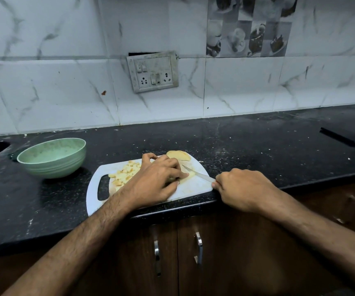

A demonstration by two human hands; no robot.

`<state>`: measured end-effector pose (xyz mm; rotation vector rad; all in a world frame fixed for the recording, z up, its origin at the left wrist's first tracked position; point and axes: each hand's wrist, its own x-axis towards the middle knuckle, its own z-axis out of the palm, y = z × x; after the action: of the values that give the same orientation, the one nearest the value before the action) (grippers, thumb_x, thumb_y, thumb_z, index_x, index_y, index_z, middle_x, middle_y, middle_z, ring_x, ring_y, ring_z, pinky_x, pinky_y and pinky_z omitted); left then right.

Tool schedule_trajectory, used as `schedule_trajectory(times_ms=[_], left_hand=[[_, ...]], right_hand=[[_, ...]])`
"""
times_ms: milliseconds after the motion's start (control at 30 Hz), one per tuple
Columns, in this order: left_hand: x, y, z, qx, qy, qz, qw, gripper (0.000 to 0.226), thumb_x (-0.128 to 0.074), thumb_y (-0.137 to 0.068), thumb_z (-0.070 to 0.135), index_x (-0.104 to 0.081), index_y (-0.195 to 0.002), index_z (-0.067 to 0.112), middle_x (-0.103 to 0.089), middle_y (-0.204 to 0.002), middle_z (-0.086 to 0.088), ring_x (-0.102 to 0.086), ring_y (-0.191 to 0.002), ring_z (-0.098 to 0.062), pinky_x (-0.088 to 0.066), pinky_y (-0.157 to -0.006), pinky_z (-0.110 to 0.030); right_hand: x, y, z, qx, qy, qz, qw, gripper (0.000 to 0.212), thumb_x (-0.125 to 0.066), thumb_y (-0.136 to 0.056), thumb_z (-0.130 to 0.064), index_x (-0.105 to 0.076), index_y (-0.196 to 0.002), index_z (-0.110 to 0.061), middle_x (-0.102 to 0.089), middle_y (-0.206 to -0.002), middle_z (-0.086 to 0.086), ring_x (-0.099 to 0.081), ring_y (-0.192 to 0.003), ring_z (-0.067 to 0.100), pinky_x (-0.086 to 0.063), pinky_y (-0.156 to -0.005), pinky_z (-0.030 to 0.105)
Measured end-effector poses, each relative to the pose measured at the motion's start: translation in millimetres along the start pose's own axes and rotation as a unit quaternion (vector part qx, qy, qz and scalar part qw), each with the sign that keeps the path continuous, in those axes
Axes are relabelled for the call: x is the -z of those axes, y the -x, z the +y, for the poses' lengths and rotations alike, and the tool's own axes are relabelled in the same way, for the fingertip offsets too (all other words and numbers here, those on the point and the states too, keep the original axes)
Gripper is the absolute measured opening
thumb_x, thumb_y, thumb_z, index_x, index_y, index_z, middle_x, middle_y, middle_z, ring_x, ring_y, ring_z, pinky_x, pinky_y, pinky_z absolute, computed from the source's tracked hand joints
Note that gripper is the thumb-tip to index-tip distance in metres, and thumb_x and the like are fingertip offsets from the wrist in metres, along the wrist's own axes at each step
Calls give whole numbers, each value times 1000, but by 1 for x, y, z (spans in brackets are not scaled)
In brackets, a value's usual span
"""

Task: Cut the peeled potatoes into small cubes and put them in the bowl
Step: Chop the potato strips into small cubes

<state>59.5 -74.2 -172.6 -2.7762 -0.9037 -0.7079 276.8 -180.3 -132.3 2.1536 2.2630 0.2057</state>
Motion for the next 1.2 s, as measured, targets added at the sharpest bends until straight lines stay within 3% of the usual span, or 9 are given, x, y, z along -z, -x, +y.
schedule_trajectory(times_ms=[100, 233, 400, 633, 900, 1100, 1200], left_hand=[[-1, 1, 0, 4, 0, 12, 1000, 38, -46, -93, 38, -70, -123, 36, -55, -100, 20, -42, -101, 3, -20, -104, -43], [-2, 2, -1, 5, -7, 32, 999, 35, -49, -93, 40, -73, -118, 37, -59, -98, 19, -46, -100, 1, -22, -102, -43], [-3, 1, -3, 5, 2, 36, 999, 33, -51, -93, 39, -73, -116, 38, -59, -98, 21, -46, -99, 1, -21, -102, -41], [-4, 2, -2, 5, 7, 46, 999, 31, -53, -91, 39, -75, -114, 38, -61, -97, 20, -48, -99, 0, -21, -100, -40], [-5, 3, -6, 11, 19, 82, 996, 16, -64, -87, 41, -78, -95, 36, -67, -94, 23, -52, -99, 1, -17, -98, -35], [-4, 3, -6, 8, 17, 75, 997, 11, -69, -87, 37, -77, -94, 35, -67, -94, 22, -53, -99, -1, -19, -101, -37], [-4, 4, -6, 16, 21, 80, 996, 8, -72, -87, 36, -77, -92, 35, -68, -93, 23, -52, -100, 1, -18, -101, -36]], right_hand=[[-3, -6, -3, -5, -6, 6, 1000, 34, -29, -104, -44, -56, -99, -23, -65, -115, 6, -61, -105, 31, -40, -77, 40], [8, 0, 7, -13, -23, 18, 999, 33, -29, -104, -47, -49, -87, -27, -65, -109, 4, -62, -102, 30, -40, -74, 38], [6, 10, 6, 4, -8, -1, 1000, 31, -30, -103, -48, -48, -85, -29, -66, -108, 2, -63, -101, 29, -39, -73, 37], [-6, 2, -13, 2, 12, 23, 1000, 37, -28, -104, -42, -59, -109, -21, -64, -115, 6, -62, -105, 31, -38, -75, 39], [7, 14, 1, 8, -13, 7, 1000, 31, -29, -103, -47, -46, -85, -29, -66, -108, 3, -62, -101, 29, -38, -72, 37], [-6, 10, -13, 5, -3, 21, 1000, 37, -28, -104, -45, -58, -105, -23, -65, -112, 5, -62, -103, 31, -42, -78, 40], [-7, 7, -13, 2, -12, 28, 1000, 38, -27, -104, -45, -57, -102, -23, -65, -112, 6, -62, -103, 31, -41, -77, 40]])
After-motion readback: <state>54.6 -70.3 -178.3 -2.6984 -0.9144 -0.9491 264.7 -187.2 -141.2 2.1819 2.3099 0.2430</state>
